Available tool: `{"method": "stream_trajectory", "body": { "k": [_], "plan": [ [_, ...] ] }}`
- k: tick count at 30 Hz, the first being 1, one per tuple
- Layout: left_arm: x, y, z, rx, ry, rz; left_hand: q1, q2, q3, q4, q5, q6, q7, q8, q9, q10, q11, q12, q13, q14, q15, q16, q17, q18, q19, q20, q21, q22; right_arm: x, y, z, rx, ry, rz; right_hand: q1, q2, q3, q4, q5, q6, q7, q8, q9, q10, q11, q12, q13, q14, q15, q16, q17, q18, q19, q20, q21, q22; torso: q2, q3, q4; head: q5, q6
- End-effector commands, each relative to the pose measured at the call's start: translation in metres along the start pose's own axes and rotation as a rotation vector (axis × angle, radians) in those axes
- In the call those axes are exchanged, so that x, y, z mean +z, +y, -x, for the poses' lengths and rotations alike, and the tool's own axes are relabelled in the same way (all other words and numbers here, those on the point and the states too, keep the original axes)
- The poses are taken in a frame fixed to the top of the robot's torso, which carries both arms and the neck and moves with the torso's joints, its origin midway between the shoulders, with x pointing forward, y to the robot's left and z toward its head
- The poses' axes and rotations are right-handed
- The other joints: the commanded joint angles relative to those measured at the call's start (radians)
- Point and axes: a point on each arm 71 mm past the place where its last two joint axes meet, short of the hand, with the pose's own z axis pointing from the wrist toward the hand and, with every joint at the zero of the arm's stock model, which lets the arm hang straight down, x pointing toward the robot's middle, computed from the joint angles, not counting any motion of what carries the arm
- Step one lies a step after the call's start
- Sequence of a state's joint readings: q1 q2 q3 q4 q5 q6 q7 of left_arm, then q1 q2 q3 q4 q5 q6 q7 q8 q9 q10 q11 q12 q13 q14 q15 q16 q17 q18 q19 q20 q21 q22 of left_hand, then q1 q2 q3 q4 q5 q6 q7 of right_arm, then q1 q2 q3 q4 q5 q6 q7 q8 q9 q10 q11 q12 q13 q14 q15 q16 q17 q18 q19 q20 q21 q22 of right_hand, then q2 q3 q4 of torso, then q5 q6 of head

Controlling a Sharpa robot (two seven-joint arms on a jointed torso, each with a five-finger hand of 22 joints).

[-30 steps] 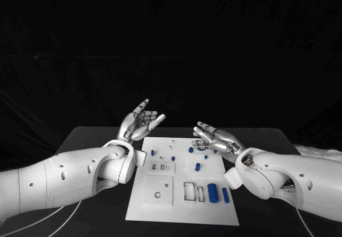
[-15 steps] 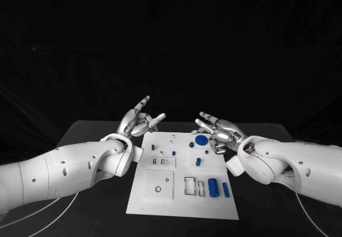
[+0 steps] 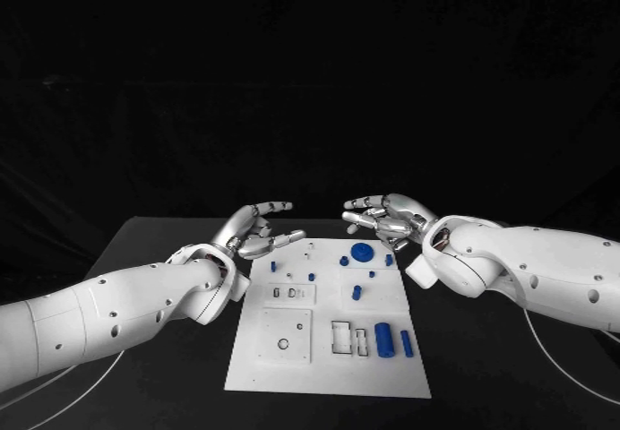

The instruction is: Assemble the parts on the task board

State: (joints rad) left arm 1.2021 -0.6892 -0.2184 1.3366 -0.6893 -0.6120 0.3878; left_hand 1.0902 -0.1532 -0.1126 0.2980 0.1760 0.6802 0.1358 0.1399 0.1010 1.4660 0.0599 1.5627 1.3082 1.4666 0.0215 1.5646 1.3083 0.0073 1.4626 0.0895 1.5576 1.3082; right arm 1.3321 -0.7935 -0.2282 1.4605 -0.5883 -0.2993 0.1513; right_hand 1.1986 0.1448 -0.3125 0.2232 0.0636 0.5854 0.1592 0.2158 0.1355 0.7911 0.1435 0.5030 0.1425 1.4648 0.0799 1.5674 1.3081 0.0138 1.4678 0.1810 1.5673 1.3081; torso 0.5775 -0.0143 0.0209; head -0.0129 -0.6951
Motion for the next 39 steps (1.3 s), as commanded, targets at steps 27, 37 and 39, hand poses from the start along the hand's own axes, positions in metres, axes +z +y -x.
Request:
{"method": "stream_trajectory", "body": {
  "k": [27,37,39],
  "plan": [
    [0.002,-0.005,-0.002,0.248,0.037,-0.066,0.051,0.038,0.019,-0.002,-0.014,0.166,0.019,0.002,0.006,0.105,0.033,0.008,0.263,0.104,0.027,0.006,0.263,-0.007,0.108,0.039,0.013,0.263,0.034,-0.016,-0.015,-0.855,0.006,-0.003,0.256,-0.117,0.305,-0.164,-0.011,0.376,-0.059,-0.102,-0.051,0.205,-0.045,-0.349,-0.081,0.106,-0.060,0.003,0.263,-0.014,0.103,-0.046,0.003,0.263,0.059,0.0018,0.0166,-0.014,0.001],
    [0.002,-0.005,-0.001,0.250,0.029,-0.069,0.064,0.059,0.028,-0.003,-0.019,0.173,0.027,-0.005,0.003,0.105,0.041,0.008,0.263,0.104,0.034,0.006,0.263,-0.007,0.108,0.047,0.013,0.263,0.044,-0.025,-0.022,-0.903,0.036,-0.060,0.260,-0.118,0.317,-0.172,-0.010,0.364,-0.064,-0.134,-0.063,0.182,-0.041,-0.400,-0.081,0.106,-0.063,0.003,0.263,-0.014,0.103,-0.051,0.003,0.263,0.057,0.0017,0.0188,-0.019,-0.006],
    [0.002,-0.005,-0.001,0.250,0.028,-0.068,0.066,0.064,0.029,-0.003,-0.021,0.174,0.029,-0.007,0.002,0.105,0.043,0.008,0.263,0.104,0.036,0.006,0.263,-0.007,0.108,0.050,0.013,0.263,0.046,-0.027,-0.023,-0.911,0.039,-0.072,0.261,-0.116,0.319,-0.173,-0.010,0.364,-0.064,-0.136,-0.064,0.180,-0.041,-0.404,-0.081,0.106,-0.063,0.003,0.263,-0.014,0.103,-0.051,0.003,0.263,0.058,0.0017,0.0185,-0.022,-0.003]
  ]
}}
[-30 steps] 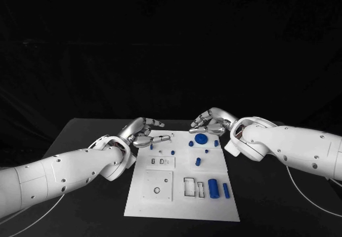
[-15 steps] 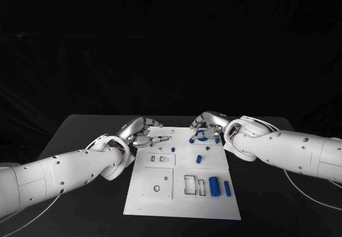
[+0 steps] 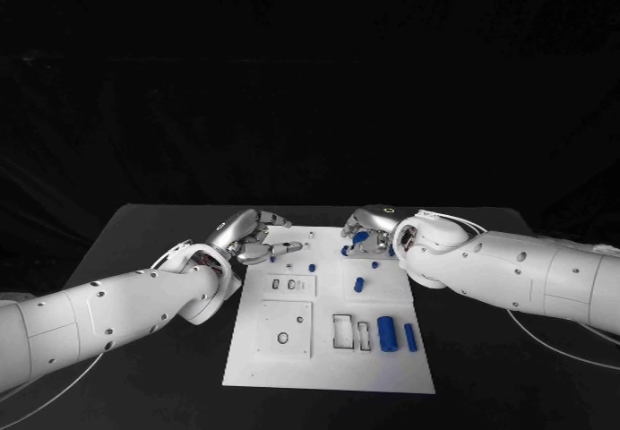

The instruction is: Assemble the parts on the task board

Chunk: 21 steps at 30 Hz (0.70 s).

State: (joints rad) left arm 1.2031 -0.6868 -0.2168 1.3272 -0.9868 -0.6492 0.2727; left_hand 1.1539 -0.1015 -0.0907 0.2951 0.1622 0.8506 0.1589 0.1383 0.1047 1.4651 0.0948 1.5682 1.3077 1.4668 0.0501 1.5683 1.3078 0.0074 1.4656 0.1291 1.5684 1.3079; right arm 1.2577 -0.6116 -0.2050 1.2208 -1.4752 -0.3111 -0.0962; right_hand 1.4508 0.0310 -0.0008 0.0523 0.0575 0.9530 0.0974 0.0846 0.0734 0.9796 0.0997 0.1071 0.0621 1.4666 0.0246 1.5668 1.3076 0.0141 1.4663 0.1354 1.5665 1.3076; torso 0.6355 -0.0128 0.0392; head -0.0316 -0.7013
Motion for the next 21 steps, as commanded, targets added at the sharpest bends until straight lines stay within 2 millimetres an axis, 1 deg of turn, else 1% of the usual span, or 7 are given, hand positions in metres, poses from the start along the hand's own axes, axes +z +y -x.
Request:
{"method": "stream_trajectory", "body": {
  "k": [1,5,9,12,14,18,21],
  "plan": [
    [0.000,-0.001,0.001,0.007,-0.011,-0.008,0.002,0.013,0.008,0.000,-0.007,0.004,0.007,-0.006,-0.002,0.106,0.009,0.003,0.263,0.104,0.008,0.003,0.263,-0.007,0.105,0.010,0.002,0.263,0.003,-0.002,-0.005,-0.062,0.046,-0.034,0.009,-0.001,0.008,-0.002,-0.004,-0.003,-0.003,-0.005,-0.002,-0.008,0.003,-0.009,-0.001,0.104,-0.008,0.004,0.263,-0.014,0.104,-0.006,0.004,0.263,0.001,0.0005,-0.0008,-0.003,0.003],
    [0.000,-0.001,0.002,0.006,-0.013,-0.007,0.002,0.014,0.008,0.000,-0.008,0.004,0.009,-0.007,-0.002,0.106,0.010,0.003,0.263,0.104,0.009,0.003,0.263,-0.007,0.105,0.012,0.002,0.263,0.006,-0.002,-0.010,-0.068,0.058,-0.049,0.022,0.017,0.025,-0.008,-0.005,0.009,-0.003,-0.008,-0.002,-0.003,0.000,-0.020,0.000,0.104,-0.008,0.004,0.263,-0.014,0.104,-0.006,0.004,0.263,-0.002,0.0018,-0.0032,0.002,-0.002],
    [0.000,-0.001,0.002,0.006,-0.015,-0.007,0.002,0.017,0.008,0.000,-0.009,0.003,0.012,-0.011,-0.004,0.106,0.013,0.003,0.263,0.104,0.012,0.003,0.263,-0.007,0.105,0.014,0.002,0.263,0.009,-0.001,-0.014,-0.074,0.071,-0.055,0.031,0.027,0.037,-0.011,-0.005,0.019,0.000,-0.008,-0.001,0.007,-0.005,-0.024,0.000,0.104,-0.010,0.004,0.263,-0.014,0.104,-0.007,0.004,0.263,-0.002,0.0006,-0.0019,0.000,-0.005],
    [-0.001,-0.001,0.002,0.006,-0.016,-0.007,0.001,0.018,0.008,0.000,-0.009,0.002,0.013,-0.012,-0.004,0.106,0.014,0.003,0.263,0.104,0.012,0.003,0.263,-0.007,0.105,0.015,0.002,0.263,0.010,0.000,-0.016,-0.079,0.073,-0.055,0.033,0.030,0.042,-0.011,-0.005,0.023,0.001,-0.009,-0.001,0.012,-0.007,-0.026,0.000,0.104,-0.012,0.004,0.263,-0.014,0.104,-0.008,0.004,0.263,-0.001,0.0010,-0.0008,-0.006,0.001],
    [-0.001,-0.001,0.002,0.006,-0.016,-0.007,0.001,0.019,0.008,0.000,-0.010,0.001,0.014,-0.014,-0.005,0.106,0.015,0.003,0.263,0.104,0.013,0.003,0.263,-0.007,0.105,0.015,0.002,0.263,0.011,0.000,-0.016,-0.081,0.072,-0.054,0.033,0.033,0.044,-0.011,-0.005,0.025,0.002,-0.010,-0.001,0.015,-0.009,-0.027,0.000,0.104,-0.013,0.004,0.263,-0.014,0.104,-0.009,0.004,0.263,-0.001,0.0013,-0.0009,-0.008,0.002],
    [-0.001,0.000,0.003,0.006,-0.018,-0.007,0.001,0.019,0.008,0.000,-0.010,0.001,0.014,-0.014,-0.005,0.106,0.015,0.003,0.263,0.104,0.013,0.003,0.263,-0.007,0.105,0.015,0.002,0.263,0.012,0.001,-0.017,-0.083,0.074,-0.055,0.035,0.039,0.051,-0.009,-0.005,0.030,0.004,-0.011,-0.002,0.021,-0.011,-0.030,0.000,0.104,-0.015,0.004,0.263,-0.014,0.104,-0.011,0.004,0.263,-0.003,0.0004,-0.0008,-0.004,-0.002],
    [-0.001,-0.001,0.003,0.005,-0.022,-0.016,0.002,0.027,0.009,-0.001,-0.011,0.003,0.015,-0.017,-0.006,0.106,0.017,0.003,0.263,0.104,0.016,0.003,0.263,-0.007,0.105,0.019,0.002,0.263,0.013,0.001,-0.018,-0.083,0.075,-0.053,0.039,0.043,0.056,-0.010,-0.004,0.033,0.005,-0.012,-0.002,0.025,-0.015,-0.033,0.000,0.104,-0.018,0.004,0.263,-0.014,0.104,-0.013,0.004,0.263,-0.003,-0.0005,0.0009,-0.007,-0.004]
  ]
}}
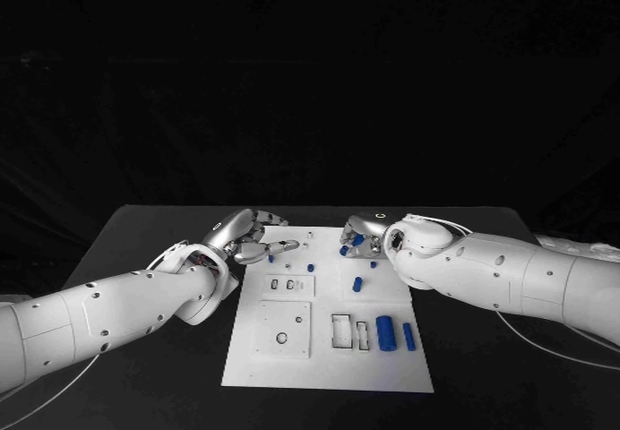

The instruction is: Assemble the parts on the task board

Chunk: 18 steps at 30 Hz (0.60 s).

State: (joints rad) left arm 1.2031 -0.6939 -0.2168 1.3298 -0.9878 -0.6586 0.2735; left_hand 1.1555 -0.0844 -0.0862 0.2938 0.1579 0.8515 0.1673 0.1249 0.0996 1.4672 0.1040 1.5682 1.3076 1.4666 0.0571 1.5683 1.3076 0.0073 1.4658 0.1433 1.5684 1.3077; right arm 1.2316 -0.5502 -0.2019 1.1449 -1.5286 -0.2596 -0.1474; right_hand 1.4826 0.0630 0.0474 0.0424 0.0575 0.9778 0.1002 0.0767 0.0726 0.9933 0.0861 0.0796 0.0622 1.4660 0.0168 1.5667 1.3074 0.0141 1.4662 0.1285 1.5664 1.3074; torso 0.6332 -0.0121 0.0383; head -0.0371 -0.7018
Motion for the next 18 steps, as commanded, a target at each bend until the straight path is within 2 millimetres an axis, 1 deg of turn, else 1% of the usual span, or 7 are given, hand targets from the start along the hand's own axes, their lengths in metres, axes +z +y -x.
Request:
{"method": "stream_trajectory", "body": {
  "k": [1,4,11,15,18],
  "plan": [
    [0.0005,-0.0029,0.0011,-0.001,-0.015,-0.024,0.001,0.011,0.005,0.001,-0.006,0.003,0.007,-0.003,-0.001,0.104,0.008,0.003,0.263,0.104,0.009,0.003,0.263,-0.007,0.105,0.005,0.002,0.263,0.0011,0.0006,-0.0027,-0.026,0.016,-0.005,0.009,0.013,0.013,0.000,-0.004,0.011,0.003,-0.004,-0.001,0.014,-0.003,-0.007,0.000,0.105,-0.012,0.004,0.263,-0.014,0.105,-0.008,0.004,0.263,-0.001,-0.0013,0.0021,-0.003,-0.005],
    [0.0001,-0.0032,0.0018,-0.001,-0.021,-0.030,0.003,0.014,0.006,0.000,-0.007,0.008,0.007,-0.003,-0.001,0.104,0.009,0.003,0.263,0.104,0.010,0.003,0.263,-0.007,0.105,0.007,0.002,0.263,0.0025,0.0016,-0.0047,-0.027,0.018,-0.008,0.013,0.017,0.020,-0.001,-0.004,0.013,0.004,-0.005,-0.001,0.018,-0.003,-0.010,-0.001,0.105,-0.013,0.004,0.263,-0.014,0.105,-0.010,0.004,0.263,-0.001,-0.0010,0.0004,-0.001,-0.004],
    [-0.0004,-0.0031,0.0031,-0.001,-0.033,-0.036,0.004,0.017,0.006,0.000,-0.008,0.011,0.007,-0.003,-0.001,0.104,0.009,0.003,0.263,0.104,0.011,0.003,0.263,-0.007,0.105,0.009,0.002,0.263,0.0054,0.0036,-0.0083,-0.028,0.023,-0.024,0.018,0.026,0.032,0.000,-0.003,0.017,0.008,-0.007,-0.002,0.023,-0.002,-0.014,-0.001,0.105,-0.013,0.004,0.263,-0.014,0.105,-0.011,0.004,0.263,0.000,-0.0008,0.0014,0.004,-0.004],
    [-0.0005,-0.0033,0.0034,-0.001,-0.038,-0.038,0.004,0.017,0.006,0.000,-0.008,0.011,0.007,-0.003,-0.001,0.104,0.009,0.003,0.263,0.104,0.011,0.003,0.263,-0.007,0.105,0.009,0.002,0.263,0.0063,0.0047,-0.0096,-0.028,0.030,-0.028,0.018,0.033,0.043,0.004,-0.003,0.024,0.010,-0.007,-0.001,0.036,-0.003,-0.013,-0.001,0.105,-0.013,0.004,0.263,-0.014,0.105,-0.011,0.004,0.263,0.000,-0.0009,0.0009,0.007,-0.005],
    [-0.0005,-0.0031,0.0037,0.000,-0.040,-0.037,0.005,0.021,0.007,0.000,-0.008,0.015,0.007,-0.003,0.000,0.104,0.009,0.003,0.263,0.104,0.011,0.003,0.263,-0.007,0.105,0.010,0.002,0.263,0.0067,0.0051,-0.0104,-0.030,0.037,-0.031,0.018,0.034,0.049,0.007,-0.003,0.028,0.010,-0.007,-0.001,0.048,-0.005,-0.012,0.000,0.105,-0.014,0.004,0.263,-0.014,0.105,-0.012,0.004,0.263,-0.001,-0.0008,-0.0003,0.010,-0.007]
  ]
}}
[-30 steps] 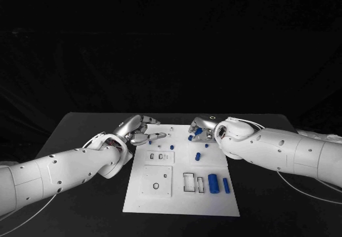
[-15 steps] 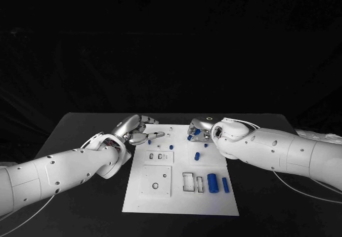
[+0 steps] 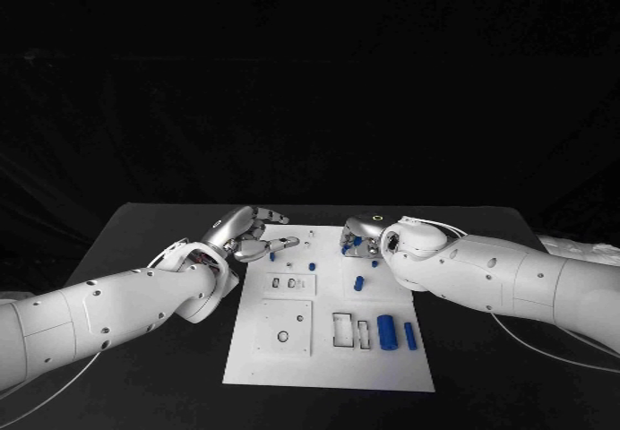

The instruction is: Assemble the parts on the task board

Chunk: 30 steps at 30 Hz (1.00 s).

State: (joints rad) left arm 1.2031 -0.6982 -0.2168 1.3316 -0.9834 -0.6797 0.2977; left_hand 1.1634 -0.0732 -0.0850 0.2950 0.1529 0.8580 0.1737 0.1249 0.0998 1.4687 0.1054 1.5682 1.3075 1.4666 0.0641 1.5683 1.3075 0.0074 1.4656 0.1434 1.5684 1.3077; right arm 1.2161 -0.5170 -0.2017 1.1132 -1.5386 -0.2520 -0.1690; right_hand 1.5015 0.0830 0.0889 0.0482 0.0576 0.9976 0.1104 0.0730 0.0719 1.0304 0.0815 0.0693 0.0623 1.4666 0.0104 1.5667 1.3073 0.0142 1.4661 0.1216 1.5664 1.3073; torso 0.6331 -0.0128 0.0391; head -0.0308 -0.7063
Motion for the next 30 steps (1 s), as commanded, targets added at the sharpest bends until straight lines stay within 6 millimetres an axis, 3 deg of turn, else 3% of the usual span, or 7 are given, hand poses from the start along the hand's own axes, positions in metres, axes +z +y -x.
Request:
{"method": "stream_trajectory", "body": {
  "k": [1,12,30],
  "plan": [
    [0.001,-0.003,0.001,-0.003,-0.018,-0.018,-0.003,0.009,0.006,-0.001,-0.003,0.008,0.000,-0.003,-0.001,0.102,0.007,0.003,0.263,0.104,0.004,0.003,0.263,-0.007,0.105,0.010,0.002,0.263,0.001,0.000,-0.002,-0.021,0.023,-0.016,-0.001,0.015,0.010,0.002,-0.003,0.009,0.000,-0.003,0.000,0.016,-0.002,-0.002,-0.001,0.104,-0.009,0.004,0.263,-0.014,0.105,-0.006,0.004,0.264,0.000,-0.0002,-0.0010,0.004,-0.002],
    [0.000,-0.002,0.002,-0.002,-0.021,-0.018,-0.002,0.012,0.006,-0.001,-0.004,0.010,0.000,-0.003,-0.001,0.102,0.007,0.003,0.263,0.104,0.004,0.003,0.263,-0.007,0.105,0.011,0.002,0.263,0.000,-0.001,-0.002,-0.019,0.010,-0.020,0.011,0.035,0.060,0.010,-0.003,0.066,-0.005,0.013,0.009,0.094,-0.018,0.001,-0.001,0.104,-0.022,0.004,0.263,-0.014,0.105,-0.018,0.004,0.264,0.000,-0.0005,-0.0004,0.006,-0.005],
    [0.000,-0.001,0.003,0.001,-0.024,-0.020,0.002,0.023,0.008,-0.002,-0.005,0.015,0.000,-0.005,-0.001,0.102,0.007,0.003,0.263,0.104,0.005,0.003,0.263,-0.007,0.105,0.014,0.002,0.263,-0.001,0.007,0.016,0.068,-0.205,0.065,0.009,0.017,0.072,0.014,-0.003,0.079,-0.002,0.010,0.010,0.118,-0.017,-0.006,-0.002,0.104,-0.015,0.004,0.263,-0.014,0.105,-0.016,0.004,0.264,0.003,-0.0009,0.0011,0.009,-0.005]
  ]
}}
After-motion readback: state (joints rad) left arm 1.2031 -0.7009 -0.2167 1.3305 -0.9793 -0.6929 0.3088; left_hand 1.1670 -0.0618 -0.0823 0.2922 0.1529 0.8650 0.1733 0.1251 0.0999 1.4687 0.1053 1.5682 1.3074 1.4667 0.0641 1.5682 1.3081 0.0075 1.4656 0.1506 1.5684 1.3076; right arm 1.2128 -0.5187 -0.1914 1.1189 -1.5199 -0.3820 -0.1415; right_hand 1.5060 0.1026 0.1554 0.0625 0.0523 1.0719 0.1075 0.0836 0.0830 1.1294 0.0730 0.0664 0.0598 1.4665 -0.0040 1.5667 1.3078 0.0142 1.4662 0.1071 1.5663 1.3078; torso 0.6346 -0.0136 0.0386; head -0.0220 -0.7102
